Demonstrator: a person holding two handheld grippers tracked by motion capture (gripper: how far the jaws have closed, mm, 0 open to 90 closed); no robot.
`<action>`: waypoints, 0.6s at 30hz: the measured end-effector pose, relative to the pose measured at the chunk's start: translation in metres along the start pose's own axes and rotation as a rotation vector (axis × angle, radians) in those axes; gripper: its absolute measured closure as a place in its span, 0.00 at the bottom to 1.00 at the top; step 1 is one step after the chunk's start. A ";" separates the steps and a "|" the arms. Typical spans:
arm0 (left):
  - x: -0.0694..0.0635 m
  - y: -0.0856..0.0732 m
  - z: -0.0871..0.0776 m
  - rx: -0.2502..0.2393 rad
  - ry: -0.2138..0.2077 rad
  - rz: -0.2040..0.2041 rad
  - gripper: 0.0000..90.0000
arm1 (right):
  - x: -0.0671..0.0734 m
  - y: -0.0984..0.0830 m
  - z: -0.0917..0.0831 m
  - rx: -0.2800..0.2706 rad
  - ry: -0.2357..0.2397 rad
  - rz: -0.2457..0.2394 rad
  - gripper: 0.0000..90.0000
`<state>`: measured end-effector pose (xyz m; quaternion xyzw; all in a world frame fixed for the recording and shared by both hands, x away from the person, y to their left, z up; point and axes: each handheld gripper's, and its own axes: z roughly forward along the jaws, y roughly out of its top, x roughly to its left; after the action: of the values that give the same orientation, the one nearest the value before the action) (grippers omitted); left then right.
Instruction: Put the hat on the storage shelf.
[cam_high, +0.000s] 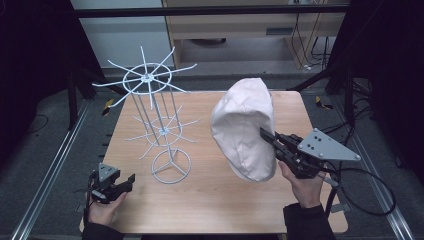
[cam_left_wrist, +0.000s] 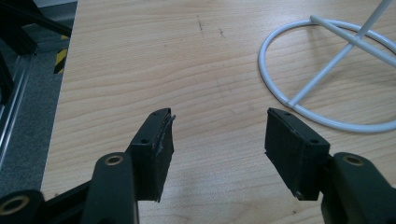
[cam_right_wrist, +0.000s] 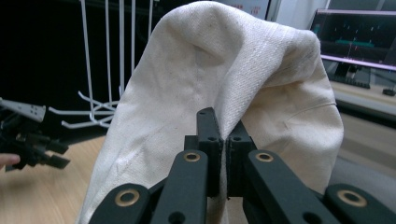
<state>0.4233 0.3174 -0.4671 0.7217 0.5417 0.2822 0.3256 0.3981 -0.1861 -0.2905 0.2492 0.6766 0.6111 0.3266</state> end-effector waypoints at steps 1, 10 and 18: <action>0.000 0.000 0.000 0.000 0.000 0.000 0.46 | 0.001 0.006 0.001 -0.018 0.000 -0.002 0.99; 0.000 0.000 0.000 0.001 -0.001 0.000 0.46 | 0.004 0.033 0.000 -0.078 -0.002 -0.029 0.99; 0.000 0.000 0.000 0.003 -0.002 0.004 0.46 | 0.008 0.058 -0.003 -0.146 0.004 -0.053 0.99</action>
<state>0.4233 0.3173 -0.4670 0.7236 0.5405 0.2813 0.3243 0.3870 -0.1743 -0.2340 0.2057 0.6371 0.6505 0.3587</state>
